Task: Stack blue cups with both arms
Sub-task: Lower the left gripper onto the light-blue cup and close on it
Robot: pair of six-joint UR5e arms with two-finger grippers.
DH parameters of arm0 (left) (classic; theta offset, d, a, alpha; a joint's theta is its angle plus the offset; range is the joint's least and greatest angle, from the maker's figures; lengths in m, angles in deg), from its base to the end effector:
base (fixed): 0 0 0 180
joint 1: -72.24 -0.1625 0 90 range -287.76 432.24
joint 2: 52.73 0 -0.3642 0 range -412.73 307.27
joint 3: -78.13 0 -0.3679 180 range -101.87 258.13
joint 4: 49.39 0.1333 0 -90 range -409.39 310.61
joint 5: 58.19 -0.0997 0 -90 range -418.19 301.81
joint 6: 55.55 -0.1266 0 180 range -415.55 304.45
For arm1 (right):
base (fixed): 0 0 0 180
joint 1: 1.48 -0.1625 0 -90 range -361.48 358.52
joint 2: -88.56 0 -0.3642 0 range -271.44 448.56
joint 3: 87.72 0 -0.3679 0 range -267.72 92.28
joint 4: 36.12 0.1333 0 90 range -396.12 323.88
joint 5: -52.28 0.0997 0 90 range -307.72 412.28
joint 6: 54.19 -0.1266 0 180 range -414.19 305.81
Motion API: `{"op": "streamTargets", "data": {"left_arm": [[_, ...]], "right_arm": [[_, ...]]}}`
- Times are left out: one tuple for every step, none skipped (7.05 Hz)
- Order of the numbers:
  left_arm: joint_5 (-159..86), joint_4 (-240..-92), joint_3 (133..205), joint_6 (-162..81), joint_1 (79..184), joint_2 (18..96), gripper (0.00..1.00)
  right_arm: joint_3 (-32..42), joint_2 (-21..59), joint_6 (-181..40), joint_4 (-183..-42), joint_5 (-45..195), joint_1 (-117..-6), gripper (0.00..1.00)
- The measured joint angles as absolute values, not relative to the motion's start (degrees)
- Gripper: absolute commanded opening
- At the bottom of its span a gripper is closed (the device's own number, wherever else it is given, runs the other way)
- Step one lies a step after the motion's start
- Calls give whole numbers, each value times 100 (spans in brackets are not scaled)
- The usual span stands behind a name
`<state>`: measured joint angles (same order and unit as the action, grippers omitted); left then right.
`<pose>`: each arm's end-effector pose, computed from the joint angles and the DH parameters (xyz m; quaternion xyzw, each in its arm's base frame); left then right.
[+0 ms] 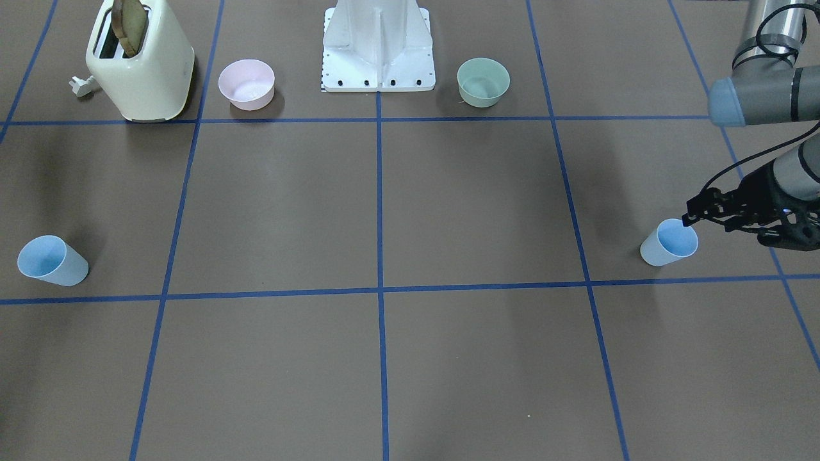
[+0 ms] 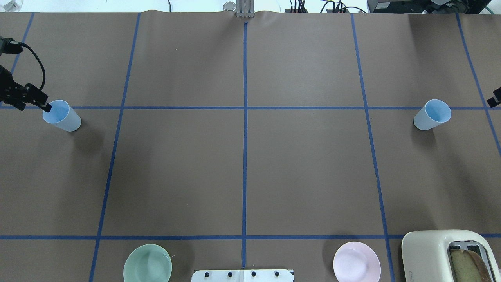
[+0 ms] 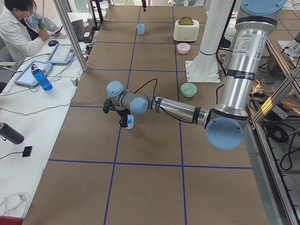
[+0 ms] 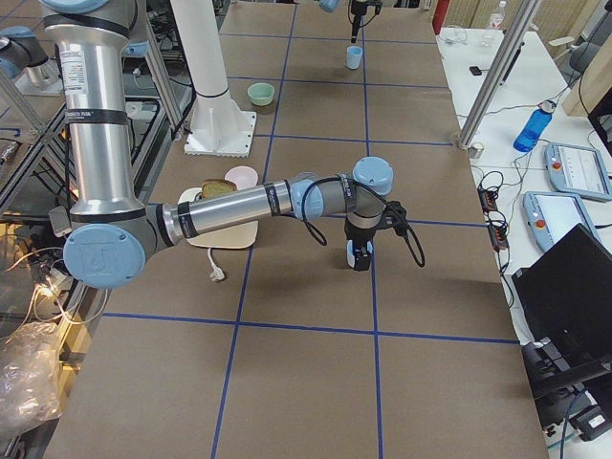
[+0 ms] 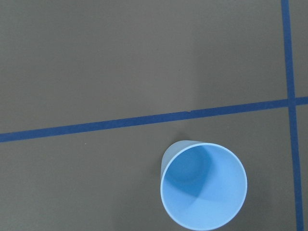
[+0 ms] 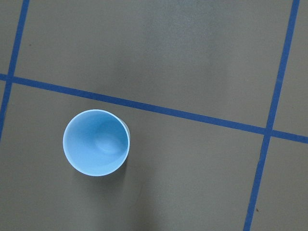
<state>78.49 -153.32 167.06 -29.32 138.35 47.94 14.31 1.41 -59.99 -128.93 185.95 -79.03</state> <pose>0.1876 -0.5253 0.4989 0.0053 0.4306 0.0624 0.9003 -0.0609 -0.4887 0.5005 0.0377 -0.3807 -0.0926 0.9193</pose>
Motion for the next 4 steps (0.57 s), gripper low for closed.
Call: {"op": "streamTargets", "data": {"left_arm": [[7849, -15553, 16557, -2818, 13769, 4815, 74], [7846, -15647, 16485, -2772, 13723, 4824, 69], [7842, -15681, 16441, -2752, 13687, 4833, 68], [7840, -15694, 16398, -2748, 13657, 4841, 65]], "right_arm": [[1422, 144, -5997, -12893, 18594, -7900, 99], [1415, 145, -5994, -12893, 18590, -7900, 99], [1408, 145, -5992, -12893, 18588, -7900, 99], [1402, 146, -5992, -12893, 18587, -7900, 99]]}}
